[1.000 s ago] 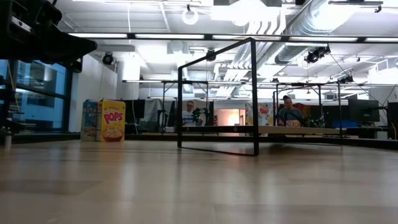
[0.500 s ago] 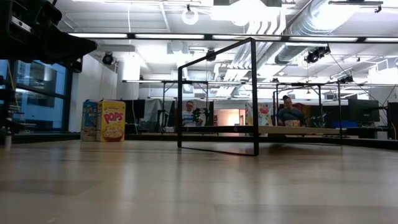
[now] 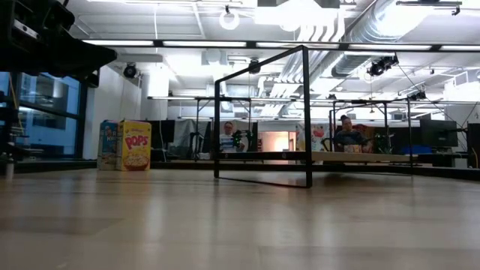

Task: Stack cereal on shelf
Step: Put the bottom blue cereal box on the shelf

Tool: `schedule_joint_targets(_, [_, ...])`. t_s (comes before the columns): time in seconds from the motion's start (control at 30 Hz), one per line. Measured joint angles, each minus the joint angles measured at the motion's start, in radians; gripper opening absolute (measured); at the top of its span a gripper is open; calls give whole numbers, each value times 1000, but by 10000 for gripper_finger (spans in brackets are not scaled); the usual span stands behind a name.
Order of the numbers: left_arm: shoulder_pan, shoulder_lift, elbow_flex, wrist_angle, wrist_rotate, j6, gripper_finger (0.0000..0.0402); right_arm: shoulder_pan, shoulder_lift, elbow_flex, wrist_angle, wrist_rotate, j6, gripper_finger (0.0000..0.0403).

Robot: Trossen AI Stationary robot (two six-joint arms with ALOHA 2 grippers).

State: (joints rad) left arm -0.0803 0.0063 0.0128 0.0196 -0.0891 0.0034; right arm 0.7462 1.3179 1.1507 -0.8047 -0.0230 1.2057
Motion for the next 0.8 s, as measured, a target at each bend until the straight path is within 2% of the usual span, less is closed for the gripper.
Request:
schedule_joint_targets(0.17, [0, 0, 0, 0, 0, 0, 8, 37, 41, 0, 4, -29, 79, 209])
schedule_joint_targets(0.53, [0, 0, 0, 0, 0, 0, 8, 49, 38, 0, -12, -109, 243, 200])
schedule_joint_targets(0.67, [0, 0, 0, 0, 0, 0, 8, 49, 38, -1, -15, -105, 262, 159])
schedule_joint_targets(0.8, [0, 0, 0, 0, 0, 0, 8, 49, 38, -2, -15, -83, 280, 84])
